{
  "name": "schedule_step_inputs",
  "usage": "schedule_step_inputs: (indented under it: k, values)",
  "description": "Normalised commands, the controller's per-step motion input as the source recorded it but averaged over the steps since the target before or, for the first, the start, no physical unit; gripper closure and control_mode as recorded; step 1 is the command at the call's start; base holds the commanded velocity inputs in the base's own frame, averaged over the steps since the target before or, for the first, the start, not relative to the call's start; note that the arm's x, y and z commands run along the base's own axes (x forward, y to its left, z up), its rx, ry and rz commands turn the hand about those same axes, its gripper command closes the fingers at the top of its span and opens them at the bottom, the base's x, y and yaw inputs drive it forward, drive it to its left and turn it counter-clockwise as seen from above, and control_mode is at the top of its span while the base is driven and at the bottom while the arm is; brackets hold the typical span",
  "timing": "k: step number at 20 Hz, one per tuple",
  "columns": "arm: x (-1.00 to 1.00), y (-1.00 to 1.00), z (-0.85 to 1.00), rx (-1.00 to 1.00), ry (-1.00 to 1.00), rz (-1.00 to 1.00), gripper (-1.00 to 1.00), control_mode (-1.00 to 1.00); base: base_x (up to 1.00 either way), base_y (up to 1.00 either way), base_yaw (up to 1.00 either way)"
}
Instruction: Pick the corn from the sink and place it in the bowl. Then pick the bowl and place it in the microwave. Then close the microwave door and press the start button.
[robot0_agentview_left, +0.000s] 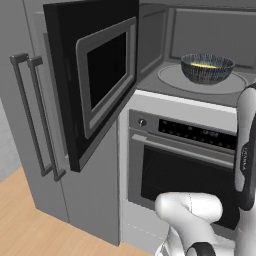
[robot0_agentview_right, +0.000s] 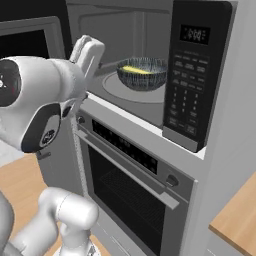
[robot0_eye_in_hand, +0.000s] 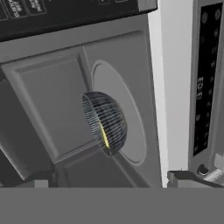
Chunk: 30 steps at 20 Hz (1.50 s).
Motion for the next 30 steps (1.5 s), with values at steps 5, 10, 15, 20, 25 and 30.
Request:
schedule_step_inputs:
  k: [5,10,15,20,25,30]
  values:
    - [-1.0,0.74,-0.12,-0.2,-0.05,0.16,-1.0,-1.0,0.0,0.0,0.0]
    - [-1.0,0.96,0.0,-0.19,0.19,0.15,-1.0,-1.0,0.0,0.0,0.0]
    - [-0.99,0.93,0.0,-0.05,0.02,0.02,-1.0,-1.0,0.0,0.0,0.0]
    - [-0.84,0.94,-0.06,0.02,-0.25,-0.02,-1.0,-1.0,0.0,0.0,0.0]
    - [-0.17,0.99,-0.4,0.08,-0.43,-0.07,-1.0,-1.0,0.0,0.0,0.0]
    - [0.26,0.9,-0.49,0.03,-0.19,-0.12,-1.0,-1.0,0.0,0.0,0.0]
